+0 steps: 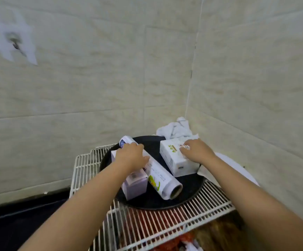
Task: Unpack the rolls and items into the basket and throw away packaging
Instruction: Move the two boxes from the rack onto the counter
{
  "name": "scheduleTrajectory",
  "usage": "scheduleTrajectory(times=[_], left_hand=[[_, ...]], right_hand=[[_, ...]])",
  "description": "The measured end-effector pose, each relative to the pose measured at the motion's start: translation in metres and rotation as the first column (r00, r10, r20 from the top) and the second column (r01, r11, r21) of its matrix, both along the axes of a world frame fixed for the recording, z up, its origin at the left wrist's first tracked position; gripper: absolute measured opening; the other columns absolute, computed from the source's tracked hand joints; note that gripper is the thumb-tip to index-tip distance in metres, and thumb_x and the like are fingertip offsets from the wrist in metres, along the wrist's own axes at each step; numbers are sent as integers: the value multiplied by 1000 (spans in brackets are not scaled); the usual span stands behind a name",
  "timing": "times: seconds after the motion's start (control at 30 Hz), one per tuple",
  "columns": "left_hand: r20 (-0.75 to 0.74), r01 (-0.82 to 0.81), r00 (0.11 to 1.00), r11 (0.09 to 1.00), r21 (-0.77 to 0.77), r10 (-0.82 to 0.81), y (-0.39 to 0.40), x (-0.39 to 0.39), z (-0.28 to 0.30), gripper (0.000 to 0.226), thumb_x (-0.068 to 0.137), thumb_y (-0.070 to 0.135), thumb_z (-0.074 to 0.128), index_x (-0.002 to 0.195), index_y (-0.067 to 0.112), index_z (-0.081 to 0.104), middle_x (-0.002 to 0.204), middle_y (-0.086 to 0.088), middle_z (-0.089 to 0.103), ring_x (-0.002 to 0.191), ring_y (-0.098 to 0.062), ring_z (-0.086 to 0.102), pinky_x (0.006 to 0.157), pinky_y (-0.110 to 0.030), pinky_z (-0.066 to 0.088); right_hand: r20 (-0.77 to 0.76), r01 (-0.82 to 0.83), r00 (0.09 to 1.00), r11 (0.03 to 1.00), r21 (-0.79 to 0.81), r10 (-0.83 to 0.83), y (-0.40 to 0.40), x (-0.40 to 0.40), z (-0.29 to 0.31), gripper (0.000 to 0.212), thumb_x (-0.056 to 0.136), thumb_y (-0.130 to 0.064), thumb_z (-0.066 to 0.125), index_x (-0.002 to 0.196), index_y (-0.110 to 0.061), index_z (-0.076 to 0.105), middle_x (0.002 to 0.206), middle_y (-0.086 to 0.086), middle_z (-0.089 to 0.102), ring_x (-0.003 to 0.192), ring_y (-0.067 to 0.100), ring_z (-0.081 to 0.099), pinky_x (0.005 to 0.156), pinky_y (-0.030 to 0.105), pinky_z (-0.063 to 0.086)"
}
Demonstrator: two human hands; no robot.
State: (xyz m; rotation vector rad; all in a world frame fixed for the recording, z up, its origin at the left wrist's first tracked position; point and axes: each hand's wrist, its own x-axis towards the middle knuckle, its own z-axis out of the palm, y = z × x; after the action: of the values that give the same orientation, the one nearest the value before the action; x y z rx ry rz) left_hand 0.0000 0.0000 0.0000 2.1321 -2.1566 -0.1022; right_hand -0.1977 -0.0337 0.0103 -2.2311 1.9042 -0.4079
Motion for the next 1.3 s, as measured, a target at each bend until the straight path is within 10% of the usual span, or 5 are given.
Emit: scheduleTrajectory(times=[0.47,0.87,1.07,1.3], left_hand=[[-20,-279,960,960,33,279,0,20,-21,60,87,54,42,128,11,45,135,-15,46,128,-34,37,103,-47,38],[-245,-420,856,888,186,456,-11,11,-24,71,71,56,60,124,12,45,121,-8,58,94,-21,55,68,-27,41],[-309,-449,823,879,159,476,-7,13,-18,85,74,52,62,139,9,28,138,-17,43,122,-30,49,90,-33,45],[-297,-514,824,857,-31,483,5,36,15,72,78,50,57,133,8,35,130,-18,50,118,-33,50,76,-31,41]], right_hand=[[-117,101,989,986,129,-85,-24,24,-21,81,72,-63,57,135,-18,34,139,13,34,125,34,37,97,42,39],[-86,226,973,958,179,-214,-33,31,-28,85,63,-51,67,133,-23,29,139,15,35,126,34,36,98,42,37],[-7,251,968,962,106,-252,-25,35,-16,81,65,-43,67,134,-21,30,135,17,42,124,35,40,98,41,37],[93,88,992,996,-33,-85,-17,67,28,85,63,-40,69,135,-23,27,131,18,40,121,35,37,94,42,33]])
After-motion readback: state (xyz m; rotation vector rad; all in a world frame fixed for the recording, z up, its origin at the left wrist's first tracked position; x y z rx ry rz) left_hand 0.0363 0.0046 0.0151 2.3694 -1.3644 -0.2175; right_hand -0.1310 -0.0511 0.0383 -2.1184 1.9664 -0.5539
